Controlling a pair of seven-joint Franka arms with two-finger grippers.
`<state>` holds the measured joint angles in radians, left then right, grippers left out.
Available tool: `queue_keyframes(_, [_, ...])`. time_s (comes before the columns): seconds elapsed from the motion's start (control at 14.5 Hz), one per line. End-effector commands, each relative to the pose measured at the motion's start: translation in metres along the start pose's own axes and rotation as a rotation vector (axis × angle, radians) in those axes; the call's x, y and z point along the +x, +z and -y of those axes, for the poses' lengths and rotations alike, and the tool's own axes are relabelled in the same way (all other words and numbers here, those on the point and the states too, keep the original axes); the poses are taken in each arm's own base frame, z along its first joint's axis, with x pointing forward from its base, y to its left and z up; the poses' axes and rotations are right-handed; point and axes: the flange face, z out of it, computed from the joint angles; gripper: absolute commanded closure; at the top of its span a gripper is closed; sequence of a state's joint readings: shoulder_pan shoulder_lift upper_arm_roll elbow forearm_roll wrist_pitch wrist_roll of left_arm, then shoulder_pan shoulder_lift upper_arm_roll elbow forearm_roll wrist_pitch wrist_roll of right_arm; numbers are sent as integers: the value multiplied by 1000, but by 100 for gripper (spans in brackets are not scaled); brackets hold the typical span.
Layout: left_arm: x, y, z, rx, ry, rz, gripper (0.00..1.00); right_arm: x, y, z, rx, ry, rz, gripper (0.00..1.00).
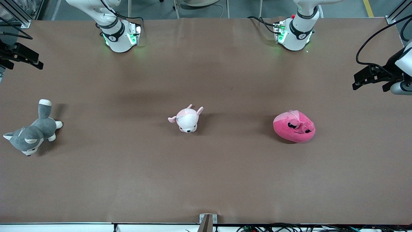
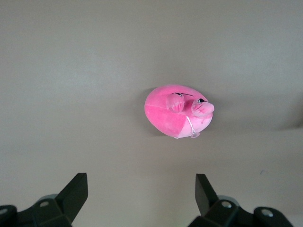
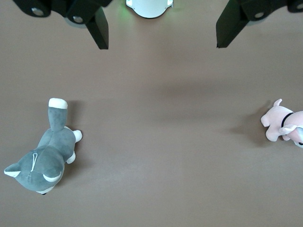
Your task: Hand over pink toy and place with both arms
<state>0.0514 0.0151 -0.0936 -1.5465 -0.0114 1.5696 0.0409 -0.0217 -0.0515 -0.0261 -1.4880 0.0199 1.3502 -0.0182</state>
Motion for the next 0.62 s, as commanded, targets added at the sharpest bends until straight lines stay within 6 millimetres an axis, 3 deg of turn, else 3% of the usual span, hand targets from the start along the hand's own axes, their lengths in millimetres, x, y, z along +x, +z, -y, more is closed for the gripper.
queue_keyframes(0.0, [-4,0,2,18,18,21,0,-9,-2,0,4,0,-11,0])
queue_keyframes(0.55, [-2,1,6,18,-22,22,0,-9,-2,0,2,1,-8,0])
